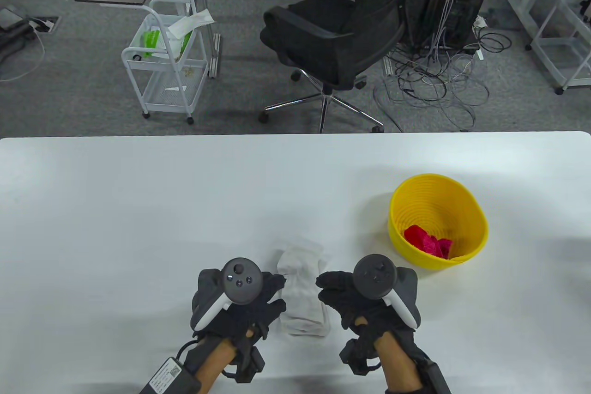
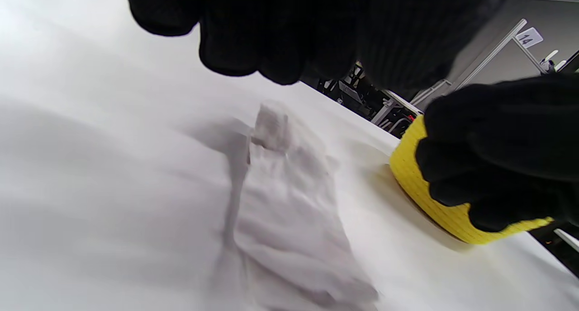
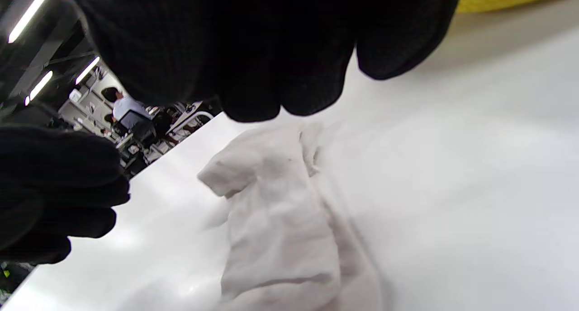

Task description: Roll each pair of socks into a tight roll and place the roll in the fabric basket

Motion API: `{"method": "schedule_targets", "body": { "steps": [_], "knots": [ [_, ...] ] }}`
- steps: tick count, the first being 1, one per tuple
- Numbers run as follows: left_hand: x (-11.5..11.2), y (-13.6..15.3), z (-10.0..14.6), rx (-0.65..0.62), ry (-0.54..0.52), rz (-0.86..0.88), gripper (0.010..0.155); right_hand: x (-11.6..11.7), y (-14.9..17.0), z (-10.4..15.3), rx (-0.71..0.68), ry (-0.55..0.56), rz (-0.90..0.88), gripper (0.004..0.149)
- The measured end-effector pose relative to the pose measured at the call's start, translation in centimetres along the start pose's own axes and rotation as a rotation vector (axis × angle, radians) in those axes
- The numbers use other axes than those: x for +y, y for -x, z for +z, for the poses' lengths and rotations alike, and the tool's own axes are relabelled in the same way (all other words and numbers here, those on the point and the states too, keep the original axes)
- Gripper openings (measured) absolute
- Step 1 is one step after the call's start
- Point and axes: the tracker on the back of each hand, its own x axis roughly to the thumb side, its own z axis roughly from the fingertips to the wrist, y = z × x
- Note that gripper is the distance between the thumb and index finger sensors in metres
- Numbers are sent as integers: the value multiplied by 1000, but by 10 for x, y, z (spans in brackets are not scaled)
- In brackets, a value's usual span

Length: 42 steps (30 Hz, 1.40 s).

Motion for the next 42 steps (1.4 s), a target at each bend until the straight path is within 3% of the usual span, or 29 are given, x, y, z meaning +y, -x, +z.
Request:
{"method": "schedule_targets", "body": {
  "steps": [6, 13, 22, 30, 35, 42],
  "knots": [
    [-26, 5, -9, 2, 90, -67, 54, 29, -16, 13, -57, -92, 248, 39],
    [-54, 10, -19, -4, 130, -188, 52, 56, -11, 16, -86, -105, 349, 43],
    [-63, 10, -21, -9, 139, -237, 48, 74, -9, 11, -39, -143, 461, 51],
    [-69, 8, -22, -18, 125, -279, 48, 86, -8, 7, -24, -106, 519, 55],
    [-70, 7, -22, -21, 115, -293, 49, 88, -7, 4, -24, -43, 499, 44],
    [-73, 4, -24, -34, 94, -313, 50, 87, -4, -2, 0, -52, 446, 39]
  ]
}}
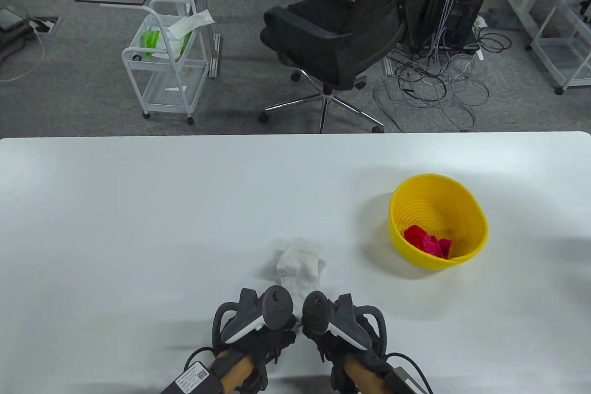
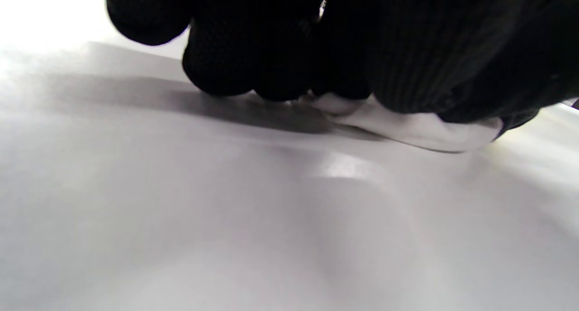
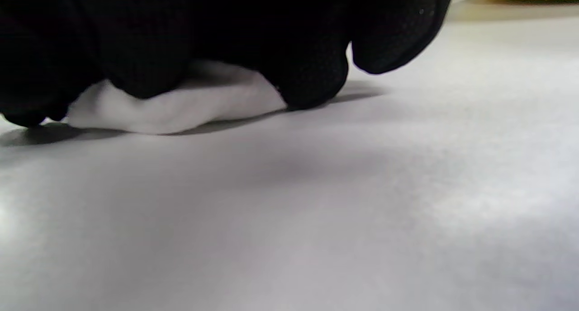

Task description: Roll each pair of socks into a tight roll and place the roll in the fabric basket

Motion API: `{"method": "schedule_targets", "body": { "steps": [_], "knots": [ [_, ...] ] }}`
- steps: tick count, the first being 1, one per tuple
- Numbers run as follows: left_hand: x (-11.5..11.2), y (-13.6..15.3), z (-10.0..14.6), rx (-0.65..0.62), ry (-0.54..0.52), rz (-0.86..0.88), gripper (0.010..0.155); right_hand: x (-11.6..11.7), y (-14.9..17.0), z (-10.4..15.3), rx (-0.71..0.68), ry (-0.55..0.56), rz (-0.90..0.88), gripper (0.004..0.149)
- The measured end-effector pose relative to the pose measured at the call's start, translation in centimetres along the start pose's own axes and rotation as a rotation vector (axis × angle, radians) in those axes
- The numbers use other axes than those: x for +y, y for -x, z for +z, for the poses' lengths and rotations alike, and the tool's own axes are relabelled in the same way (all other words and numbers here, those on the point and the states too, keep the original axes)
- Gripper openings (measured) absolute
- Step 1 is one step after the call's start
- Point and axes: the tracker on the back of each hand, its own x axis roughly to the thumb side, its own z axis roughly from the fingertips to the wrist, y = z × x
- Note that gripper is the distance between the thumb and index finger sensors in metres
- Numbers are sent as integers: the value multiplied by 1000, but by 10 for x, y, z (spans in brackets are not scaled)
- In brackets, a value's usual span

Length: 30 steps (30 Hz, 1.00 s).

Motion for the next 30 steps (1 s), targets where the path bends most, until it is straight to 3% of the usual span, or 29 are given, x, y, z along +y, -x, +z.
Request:
{"method": "schedule_targets", "body": {
  "steps": [10, 13, 17, 21, 30],
  "knots": [
    [-5, -6, -4, -10, -70, -37, 41, -1, 1, -3, 15, -10, -36, 39],
    [-6, -6, -6, -2, -43, -26, 40, -11, 8, -1, -8, -35, -110, 43],
    [-7, -3, -7, 2, -25, 7, 40, -34, 11, 9, -86, 35, -130, 39],
    [-7, -1, -9, 17, -9, 40, 40, -23, 3, 11, -109, -49, -38, 40],
    [-6, 2, -7, 18, -38, 53, 40, -4, -4, 2, -57, -58, 62, 50]
  ]
}}
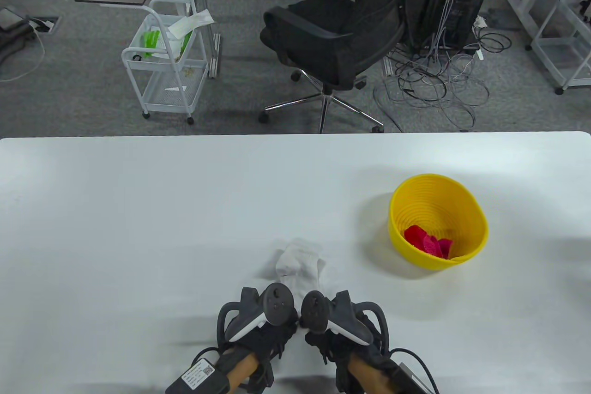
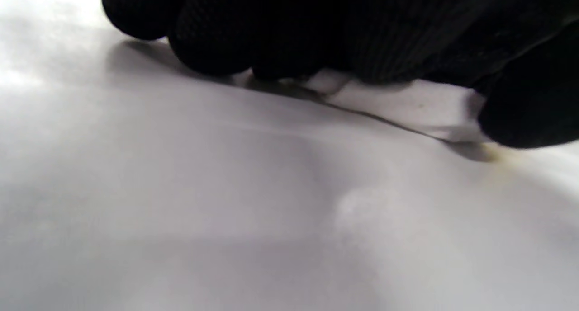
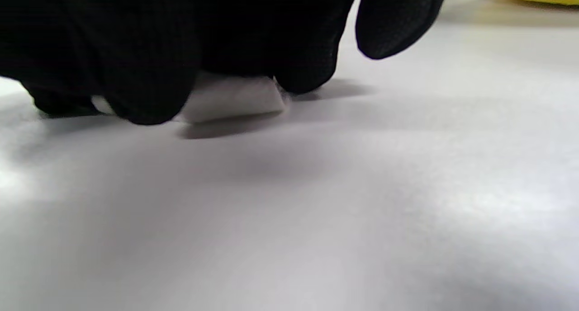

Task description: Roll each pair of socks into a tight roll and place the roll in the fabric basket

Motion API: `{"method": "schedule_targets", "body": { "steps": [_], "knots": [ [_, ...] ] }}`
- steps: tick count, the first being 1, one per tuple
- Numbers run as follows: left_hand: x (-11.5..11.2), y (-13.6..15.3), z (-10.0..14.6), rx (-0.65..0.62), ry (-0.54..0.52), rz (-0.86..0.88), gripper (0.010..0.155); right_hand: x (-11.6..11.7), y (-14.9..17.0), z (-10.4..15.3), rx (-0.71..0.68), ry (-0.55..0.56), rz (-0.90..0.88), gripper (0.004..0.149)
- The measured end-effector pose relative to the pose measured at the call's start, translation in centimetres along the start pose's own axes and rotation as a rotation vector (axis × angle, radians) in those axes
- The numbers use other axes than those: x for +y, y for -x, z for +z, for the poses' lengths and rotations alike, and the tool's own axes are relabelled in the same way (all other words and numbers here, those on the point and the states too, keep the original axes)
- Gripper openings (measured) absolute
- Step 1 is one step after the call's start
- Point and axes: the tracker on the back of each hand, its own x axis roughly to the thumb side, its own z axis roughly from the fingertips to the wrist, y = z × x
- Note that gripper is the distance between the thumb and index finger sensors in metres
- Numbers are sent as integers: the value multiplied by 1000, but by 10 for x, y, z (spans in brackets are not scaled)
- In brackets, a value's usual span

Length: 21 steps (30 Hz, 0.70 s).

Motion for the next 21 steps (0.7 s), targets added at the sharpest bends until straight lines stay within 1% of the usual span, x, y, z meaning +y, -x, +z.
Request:
{"method": "schedule_targets", "body": {
  "steps": [2, 3, 4, 9, 12, 17, 19, 21],
  "knots": [
    [4, 1, 3, 6, 10, 12, 42, 2, -3, -1, 11, 22, 6, 51],
    [5, 2, 4, 3, 2, 20, 44, 3, -4, -2, 10, 45, 9, 49],
    [7, 2, 5, 7, -7, 21, 47, 3, -4, -3, 13, 66, 11, 43],
    [10, 4, 5, 20, -3, 30, 49, 3, 2, -7, 35, 54, -58, 40],
    [5, 5, 3, 21, 23, 3, 50, 3, 2, -8, 38, 55, -60, 40],
    [2, -1, 4, 13, -41, -48, 49, 2, 2, -8, 43, 55, -59, 39],
    [0, -3, 4, 9, -87, -62, 44, 2, 3, -8, 44, 59, -57, 39],
    [0, -3, 3, 8, -98, -59, 41, 2, 3, -8, 43, 57, -57, 39]
  ]
}}
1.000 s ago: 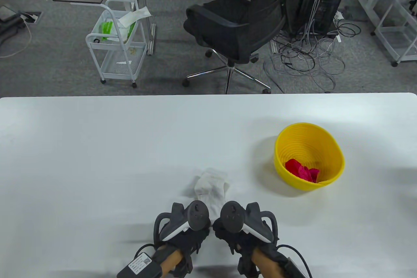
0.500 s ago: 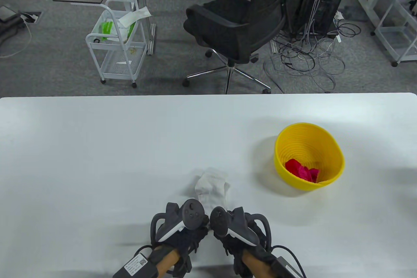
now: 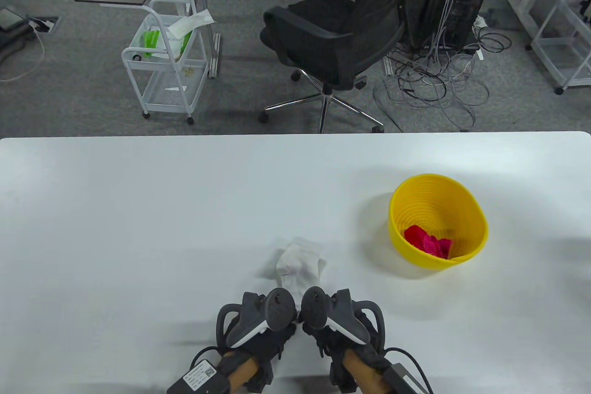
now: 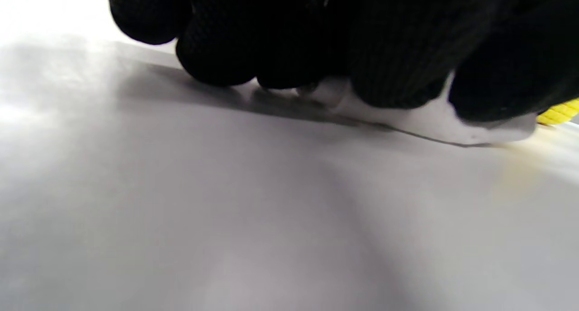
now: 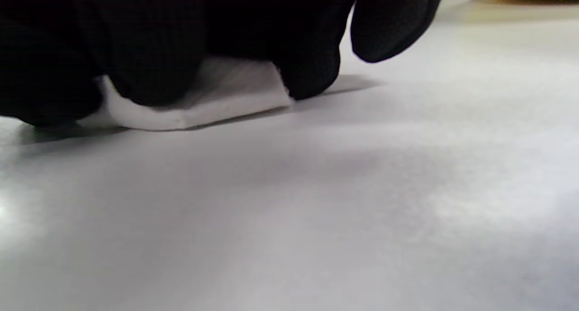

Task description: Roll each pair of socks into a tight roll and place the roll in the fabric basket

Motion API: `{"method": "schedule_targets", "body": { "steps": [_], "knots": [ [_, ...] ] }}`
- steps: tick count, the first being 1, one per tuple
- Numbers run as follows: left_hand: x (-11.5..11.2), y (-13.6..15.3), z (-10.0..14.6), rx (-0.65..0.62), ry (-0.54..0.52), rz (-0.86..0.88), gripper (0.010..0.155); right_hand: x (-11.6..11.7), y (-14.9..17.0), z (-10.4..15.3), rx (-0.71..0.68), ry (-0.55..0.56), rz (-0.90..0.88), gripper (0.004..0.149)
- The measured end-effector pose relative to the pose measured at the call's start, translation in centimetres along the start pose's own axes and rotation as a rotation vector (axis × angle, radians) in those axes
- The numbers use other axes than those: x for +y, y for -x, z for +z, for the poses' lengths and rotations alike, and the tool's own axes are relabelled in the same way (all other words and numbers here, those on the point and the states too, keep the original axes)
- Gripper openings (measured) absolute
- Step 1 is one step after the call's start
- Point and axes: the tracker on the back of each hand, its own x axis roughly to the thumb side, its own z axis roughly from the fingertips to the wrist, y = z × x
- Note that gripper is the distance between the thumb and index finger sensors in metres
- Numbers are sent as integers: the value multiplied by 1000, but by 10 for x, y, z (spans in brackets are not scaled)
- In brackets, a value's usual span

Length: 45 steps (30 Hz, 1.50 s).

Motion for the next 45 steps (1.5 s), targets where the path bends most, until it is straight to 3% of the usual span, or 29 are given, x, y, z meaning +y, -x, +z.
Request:
{"method": "schedule_targets", "body": {
  "steps": [4, 6, 9, 14, 20, 25, 31, 34, 37, 45],
  "knots": [
    [-1, 0, -1, 5, 1, 7, 40, -6, 5, 2, -17, -4, -24, 42],
    [-2, 1, -1, 5, 6, 19, 39, -16, 9, 5, -26, 73, -41, 42],
    [-2, 2, -3, 12, 14, 44, 39, -24, 9, 10, -72, 81, -88, 38],
    [-2, 2, -3, 15, 15, 44, 39, -14, -4, 10, -75, 35, 34, 39],
    [-1, 1, -1, 6, -2, 29, 41, -3, 1, 4, -44, -27, 7, 44],
    [9, 8, 2, 27, -13, 66, 44, 1, 0, 3, -20, -7, 27, 47],
    [5, 8, 0, 3, 48, 66, 50, 3, 0, 1, -3, 18, 19, 44],
    [2, 4, -1, -5, 25, 36, 51, 3, 0, 2, -8, 39, 26, 43],
    [2, 1, -1, -7, -15, 13, 46, 2, -1, 1, -12, 51, 19, 40],
    [-1, 0, -1, -20, 27, 25, 40, -3, 3, 2, -26, 36, -23, 39]
  ]
}}
